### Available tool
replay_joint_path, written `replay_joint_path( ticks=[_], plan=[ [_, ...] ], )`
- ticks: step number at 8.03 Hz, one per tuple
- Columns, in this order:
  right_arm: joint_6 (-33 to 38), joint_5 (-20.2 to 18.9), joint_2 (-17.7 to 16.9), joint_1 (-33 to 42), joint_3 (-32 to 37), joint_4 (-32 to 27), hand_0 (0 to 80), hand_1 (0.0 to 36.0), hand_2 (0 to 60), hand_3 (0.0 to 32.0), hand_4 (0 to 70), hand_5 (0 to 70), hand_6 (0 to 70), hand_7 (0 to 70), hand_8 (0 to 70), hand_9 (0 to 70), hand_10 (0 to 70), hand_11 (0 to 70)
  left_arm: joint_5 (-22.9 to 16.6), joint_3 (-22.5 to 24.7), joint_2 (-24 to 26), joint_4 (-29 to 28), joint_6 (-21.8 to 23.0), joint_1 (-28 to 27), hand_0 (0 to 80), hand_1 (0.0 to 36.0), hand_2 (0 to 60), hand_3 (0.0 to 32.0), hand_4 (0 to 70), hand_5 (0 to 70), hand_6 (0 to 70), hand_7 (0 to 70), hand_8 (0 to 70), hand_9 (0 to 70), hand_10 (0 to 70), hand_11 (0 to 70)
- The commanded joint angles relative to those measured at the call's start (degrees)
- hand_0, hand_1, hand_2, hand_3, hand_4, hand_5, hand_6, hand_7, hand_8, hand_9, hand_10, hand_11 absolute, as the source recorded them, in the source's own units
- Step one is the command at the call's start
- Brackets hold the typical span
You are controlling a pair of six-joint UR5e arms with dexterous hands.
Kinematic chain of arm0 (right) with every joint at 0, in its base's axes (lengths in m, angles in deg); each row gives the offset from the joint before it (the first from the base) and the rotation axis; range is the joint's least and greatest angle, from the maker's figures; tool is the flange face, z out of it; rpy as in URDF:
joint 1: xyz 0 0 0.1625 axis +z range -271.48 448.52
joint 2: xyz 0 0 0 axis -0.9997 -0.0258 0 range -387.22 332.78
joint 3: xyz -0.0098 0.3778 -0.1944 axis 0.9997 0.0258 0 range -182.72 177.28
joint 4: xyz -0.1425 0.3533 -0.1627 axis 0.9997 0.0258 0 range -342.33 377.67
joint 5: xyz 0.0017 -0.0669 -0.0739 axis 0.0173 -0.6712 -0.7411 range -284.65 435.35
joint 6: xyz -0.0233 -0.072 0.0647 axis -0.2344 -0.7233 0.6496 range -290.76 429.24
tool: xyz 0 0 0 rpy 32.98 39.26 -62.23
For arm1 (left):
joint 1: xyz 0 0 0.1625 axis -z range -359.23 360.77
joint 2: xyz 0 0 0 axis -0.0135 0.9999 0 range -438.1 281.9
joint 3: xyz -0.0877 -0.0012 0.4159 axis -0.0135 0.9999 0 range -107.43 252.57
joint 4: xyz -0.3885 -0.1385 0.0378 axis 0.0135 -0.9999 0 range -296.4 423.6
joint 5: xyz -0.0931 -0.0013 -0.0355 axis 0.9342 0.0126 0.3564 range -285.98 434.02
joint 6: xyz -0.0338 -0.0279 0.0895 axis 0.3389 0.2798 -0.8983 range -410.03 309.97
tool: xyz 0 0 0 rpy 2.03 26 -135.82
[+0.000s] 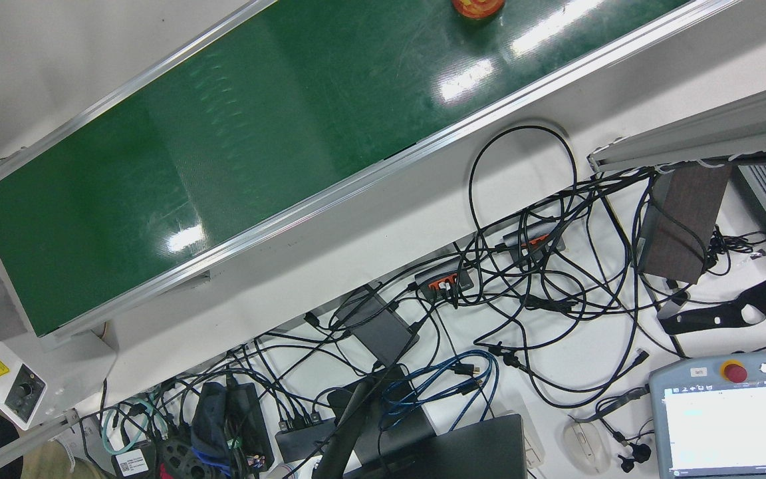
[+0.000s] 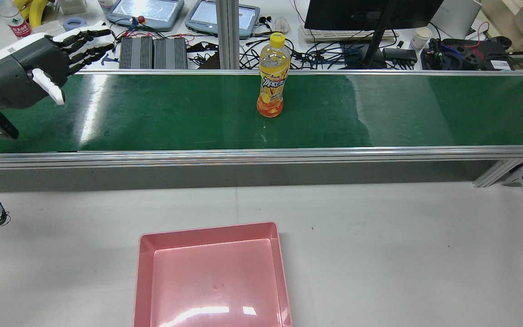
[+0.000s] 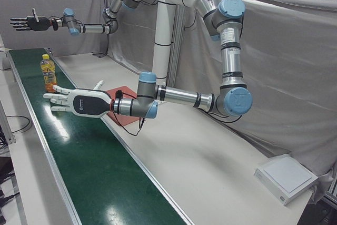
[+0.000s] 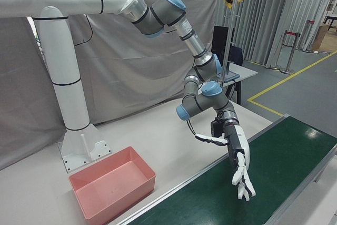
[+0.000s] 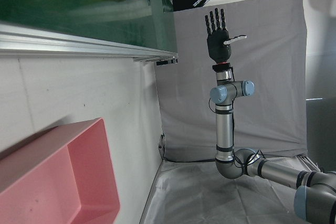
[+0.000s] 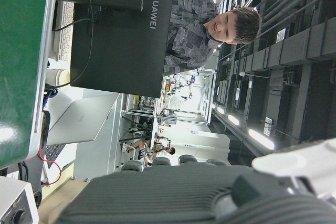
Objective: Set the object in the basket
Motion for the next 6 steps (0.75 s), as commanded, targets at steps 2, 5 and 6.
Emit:
replay_joint_path(
  ticks=[2,5,6],
  plan=[
    [0.01,0.00,0.00,0.00,-0.03,0.00,0.0,0.0,0.0,0.0,0.0,0.0,0.0,0.0,0.0,0.0,0.0,0.0,0.00,0.00,0.03,-0.02,0.08,0.02,58.6,1.9,0.0,2.8,12.0,17.0,0.1,1.0,9.3,12.6,2.6,5.0],
    [0.01,0.00,0.00,0.00,-0.03,0.00,0.0,0.0,0.0,0.0,0.0,0.0,0.0,0.0,0.0,0.0,0.0,0.0,0.00,0.00,0.03,-0.02,0.08,0.02,58.8,1.9,0.0,2.6,12.1,16.9,0.0,0.9,9.0,12.3,2.3,4.6],
    [0.01,0.00,0.00,0.00,-0.03,0.00,0.0,0.0,0.0,0.0,0.0,0.0,0.0,0.0,0.0,0.0,0.0,0.0,0.00,0.00,0.12,0.07,0.08,0.02,58.9,1.9,0.0,3.0,12.0,16.5,0.0,0.9,9.2,12.5,1.9,4.0]
  ],
)
